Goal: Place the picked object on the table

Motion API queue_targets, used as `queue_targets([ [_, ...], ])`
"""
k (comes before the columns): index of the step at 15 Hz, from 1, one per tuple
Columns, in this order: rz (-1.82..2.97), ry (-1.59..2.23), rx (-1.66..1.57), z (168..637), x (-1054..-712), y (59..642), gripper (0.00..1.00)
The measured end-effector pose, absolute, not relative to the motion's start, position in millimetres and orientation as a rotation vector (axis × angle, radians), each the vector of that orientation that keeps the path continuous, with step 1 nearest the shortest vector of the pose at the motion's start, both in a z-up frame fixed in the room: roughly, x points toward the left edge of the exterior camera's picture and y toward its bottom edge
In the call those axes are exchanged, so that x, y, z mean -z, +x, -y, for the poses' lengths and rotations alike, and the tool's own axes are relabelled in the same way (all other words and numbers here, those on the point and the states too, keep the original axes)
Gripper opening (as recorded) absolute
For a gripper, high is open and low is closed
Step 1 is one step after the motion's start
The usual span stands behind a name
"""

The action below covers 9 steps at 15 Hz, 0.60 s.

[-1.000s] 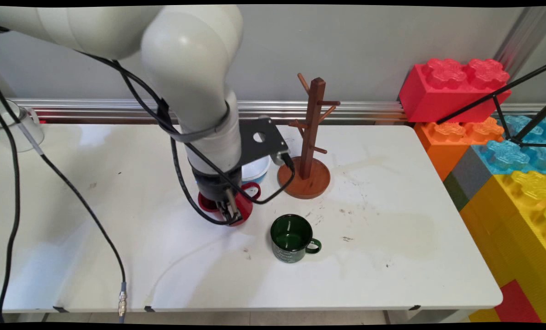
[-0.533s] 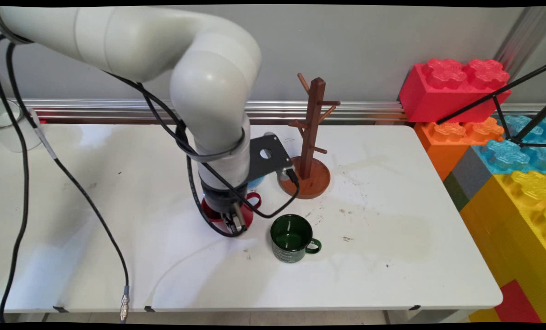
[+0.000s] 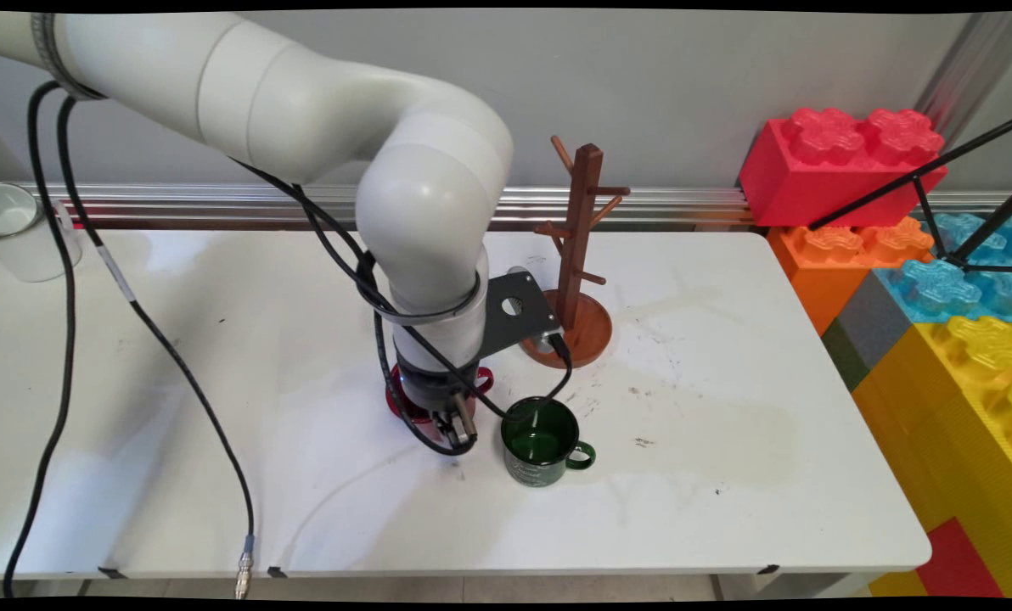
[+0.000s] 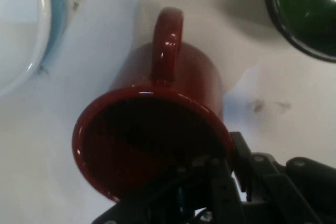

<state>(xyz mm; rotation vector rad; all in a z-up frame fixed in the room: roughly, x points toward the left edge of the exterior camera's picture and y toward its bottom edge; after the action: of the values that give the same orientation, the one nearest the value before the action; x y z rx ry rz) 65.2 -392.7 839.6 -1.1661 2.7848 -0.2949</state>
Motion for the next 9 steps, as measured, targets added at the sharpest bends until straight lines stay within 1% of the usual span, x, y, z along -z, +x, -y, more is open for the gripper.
queue_targets([
  [6,-2.786,-1.230,0.308,397,-829,59,0.00],
  [7,-2.787,-1.238,0.310,398,-829,59,1.00],
  [9,-2.790,-1.244,0.313,399,-828,59,1.00],
])
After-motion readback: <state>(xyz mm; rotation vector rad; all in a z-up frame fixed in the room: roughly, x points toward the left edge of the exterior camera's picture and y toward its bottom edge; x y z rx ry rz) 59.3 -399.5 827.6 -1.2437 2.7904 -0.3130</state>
